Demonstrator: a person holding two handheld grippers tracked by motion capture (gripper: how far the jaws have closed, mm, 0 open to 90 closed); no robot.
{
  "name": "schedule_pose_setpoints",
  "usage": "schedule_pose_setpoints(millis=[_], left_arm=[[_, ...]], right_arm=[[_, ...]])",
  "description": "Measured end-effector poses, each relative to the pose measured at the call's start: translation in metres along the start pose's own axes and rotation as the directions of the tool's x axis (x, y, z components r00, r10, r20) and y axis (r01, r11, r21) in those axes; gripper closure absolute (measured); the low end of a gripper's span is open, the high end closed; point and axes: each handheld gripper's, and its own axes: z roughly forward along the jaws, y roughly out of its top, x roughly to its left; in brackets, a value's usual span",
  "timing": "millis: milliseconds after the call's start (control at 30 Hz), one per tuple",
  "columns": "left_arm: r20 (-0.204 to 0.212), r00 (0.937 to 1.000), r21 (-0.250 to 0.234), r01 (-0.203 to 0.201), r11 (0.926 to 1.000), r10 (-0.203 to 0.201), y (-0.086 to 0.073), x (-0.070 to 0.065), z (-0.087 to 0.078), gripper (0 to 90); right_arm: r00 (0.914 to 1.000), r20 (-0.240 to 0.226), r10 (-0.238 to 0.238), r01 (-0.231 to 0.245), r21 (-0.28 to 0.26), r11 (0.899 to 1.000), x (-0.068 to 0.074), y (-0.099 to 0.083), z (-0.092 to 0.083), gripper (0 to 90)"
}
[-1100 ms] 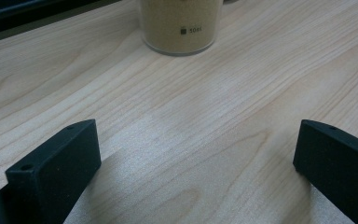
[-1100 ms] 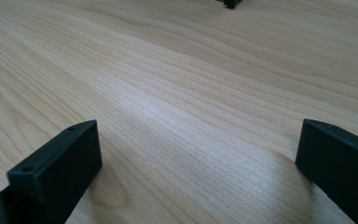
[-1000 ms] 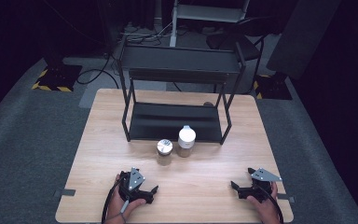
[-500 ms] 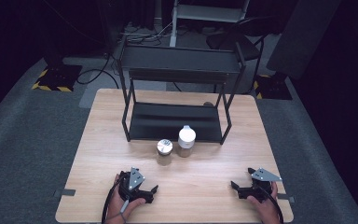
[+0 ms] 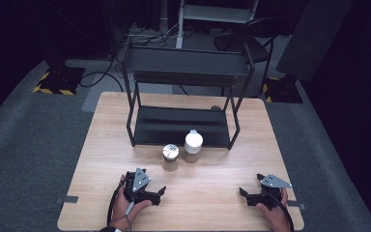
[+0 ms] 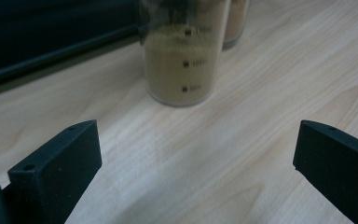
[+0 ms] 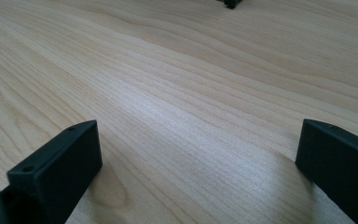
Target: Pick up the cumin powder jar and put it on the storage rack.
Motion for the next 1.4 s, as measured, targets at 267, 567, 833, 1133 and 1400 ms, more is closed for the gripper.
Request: schedule_pose_setpoints(millis=[267,567,833,1133,1400], left_arm=[[0.035,0.9994,-0.036,0.007,0.9993,-0.006,0.018,0.01,0.008,0.4],[0.024,0.9996,-0.043,0.014,0.999,-0.013,0.038,0.018,0.027,0.4],[0.061,0.9978,-0.054,0.027,0.9982,-0.024,0.053,0.027,0.042,0.4],[0.094,0.9931,-0.05,0.075,0.9959,-0.07,0.061,0.034,0.06,1.1],[0.079,0.996,-0.067,0.047,0.9967,-0.042,0.056,0.036,0.068,14.5]], right_arm=[[1.0,-0.005,-0.005,0.005,-0.001,1.0,-0.001,0.0,0.0,0.1],[0.9999,-0.009,-0.007,0.007,-0.001,1.0,-0.001,0.0,0.0,0.1],[0.9998,-0.018,-0.01,0.01,0.001,1.0,-0.002,0.0,0.0,0.1],[0.9996,-0.024,-0.014,0.014,0.001,1.0,-0.003,0.0,0.0,0.1],[0.9995,-0.027,-0.016,0.016,0.0,1.0,-0.003,0.0,-0.001,0.1]])
